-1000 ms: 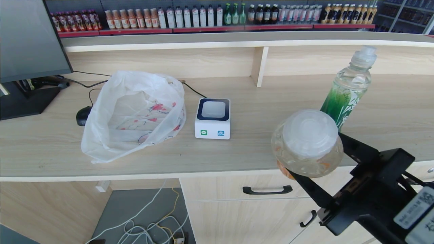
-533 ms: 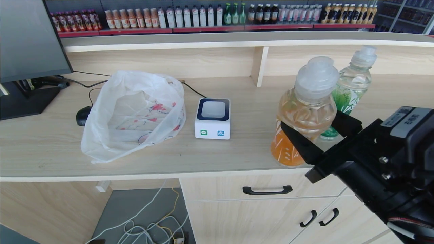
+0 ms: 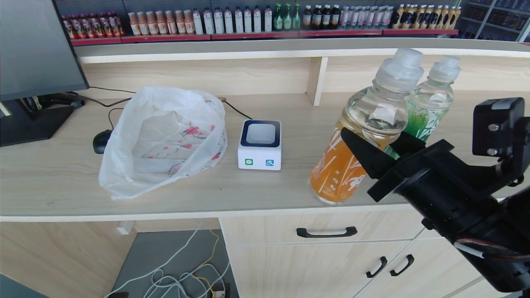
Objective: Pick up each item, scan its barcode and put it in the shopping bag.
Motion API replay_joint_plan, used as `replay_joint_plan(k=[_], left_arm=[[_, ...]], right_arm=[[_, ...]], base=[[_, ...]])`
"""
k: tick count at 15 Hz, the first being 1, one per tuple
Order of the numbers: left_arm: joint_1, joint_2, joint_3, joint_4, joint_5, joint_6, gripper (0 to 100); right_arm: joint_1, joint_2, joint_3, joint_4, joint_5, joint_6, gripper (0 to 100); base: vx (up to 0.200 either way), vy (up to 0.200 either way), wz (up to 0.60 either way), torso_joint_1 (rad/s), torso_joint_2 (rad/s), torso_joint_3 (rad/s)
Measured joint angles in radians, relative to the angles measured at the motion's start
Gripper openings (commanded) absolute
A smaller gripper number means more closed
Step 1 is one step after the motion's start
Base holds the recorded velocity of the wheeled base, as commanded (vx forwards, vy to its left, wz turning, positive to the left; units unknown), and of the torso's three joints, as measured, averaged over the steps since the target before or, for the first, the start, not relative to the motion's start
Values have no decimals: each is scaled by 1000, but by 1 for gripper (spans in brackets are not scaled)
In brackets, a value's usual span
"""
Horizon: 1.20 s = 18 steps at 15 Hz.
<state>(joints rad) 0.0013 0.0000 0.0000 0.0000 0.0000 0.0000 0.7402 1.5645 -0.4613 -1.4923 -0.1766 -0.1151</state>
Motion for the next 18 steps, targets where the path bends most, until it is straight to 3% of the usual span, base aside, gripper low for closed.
replay_joint_plan(k=[4, 10, 18], left_arm=[[0, 0, 0, 0, 0, 0, 100], [-1, 0, 0, 1, 0, 6, 100], [0, 0, 0, 2, 0, 0, 100]], right_arm=[[-14, 13, 17, -1, 69, 98, 0], [-24, 42, -54, -56, 69, 159, 0], [-27, 32, -66, -79, 68, 165, 0]], base=[[0, 0, 0, 0, 0, 0], [0, 0, 0, 0, 0, 0], [0, 200, 0, 4, 2, 2]])
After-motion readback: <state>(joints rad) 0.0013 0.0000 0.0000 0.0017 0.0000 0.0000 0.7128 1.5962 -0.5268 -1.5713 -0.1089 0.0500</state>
